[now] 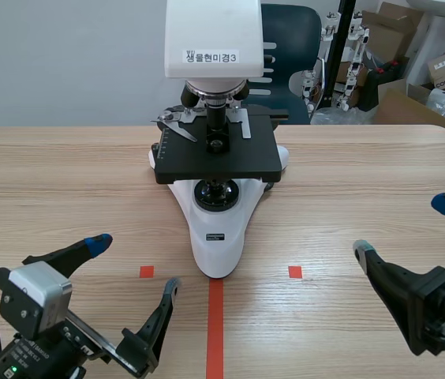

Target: Point at the diaphragm

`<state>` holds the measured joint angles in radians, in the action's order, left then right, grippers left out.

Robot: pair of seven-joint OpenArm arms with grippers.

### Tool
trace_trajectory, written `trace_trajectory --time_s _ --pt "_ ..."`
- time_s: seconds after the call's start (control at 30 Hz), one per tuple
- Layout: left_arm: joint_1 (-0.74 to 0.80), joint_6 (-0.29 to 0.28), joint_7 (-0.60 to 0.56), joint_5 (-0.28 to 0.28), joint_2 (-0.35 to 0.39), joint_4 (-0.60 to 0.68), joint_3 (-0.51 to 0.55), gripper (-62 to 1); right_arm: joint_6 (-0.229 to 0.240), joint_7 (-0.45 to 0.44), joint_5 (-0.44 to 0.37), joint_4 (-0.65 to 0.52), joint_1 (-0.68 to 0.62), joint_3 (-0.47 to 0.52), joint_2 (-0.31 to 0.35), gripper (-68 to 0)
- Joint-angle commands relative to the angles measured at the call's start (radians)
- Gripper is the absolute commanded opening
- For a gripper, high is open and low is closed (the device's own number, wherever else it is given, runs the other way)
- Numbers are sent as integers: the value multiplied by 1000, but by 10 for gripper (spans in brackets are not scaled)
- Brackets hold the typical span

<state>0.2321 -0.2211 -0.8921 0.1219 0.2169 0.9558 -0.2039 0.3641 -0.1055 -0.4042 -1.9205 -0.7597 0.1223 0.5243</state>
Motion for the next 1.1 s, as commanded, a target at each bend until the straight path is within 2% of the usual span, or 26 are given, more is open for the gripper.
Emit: trace_trajectory --time_s 0.0,0.07,0.17,0.23,0.33,0.47,0.63,0.83,1.07 --pt "14 -21 31 -34 27 98 13 14 3 -12 -7 -8 9 1 13 4" --pt "49 -21 47 -49 55 181 36 14 3 -12 -7 -8 9 1 13 4" --pt "108 -32 64 -105 92 307 85 14 3 -12 -7 -8 9 1 13 4" --pt "140 -48 140 -118 108 396 117 14 3 -12 -7 -8 9 1 13 4" --pt "173 -80 322 -159 118 530 155 14 3 -12 -7 -8 9 1 13 4" --pt "212 -90 451 -164 119 686 193 14 3 -12 -7 -8 9 1 13 4" --pt "272 -89 501 -163 116 850 202 14 3 -12 -7 -8 9 1 13 4" --pt "305 -89 523 -146 94 919 201 14 3 -12 -7 -8 9 1 13 4" --pt "291 -98 766 -137 88 920 197 14 3 -11 -7 -8 9 1 13 4"
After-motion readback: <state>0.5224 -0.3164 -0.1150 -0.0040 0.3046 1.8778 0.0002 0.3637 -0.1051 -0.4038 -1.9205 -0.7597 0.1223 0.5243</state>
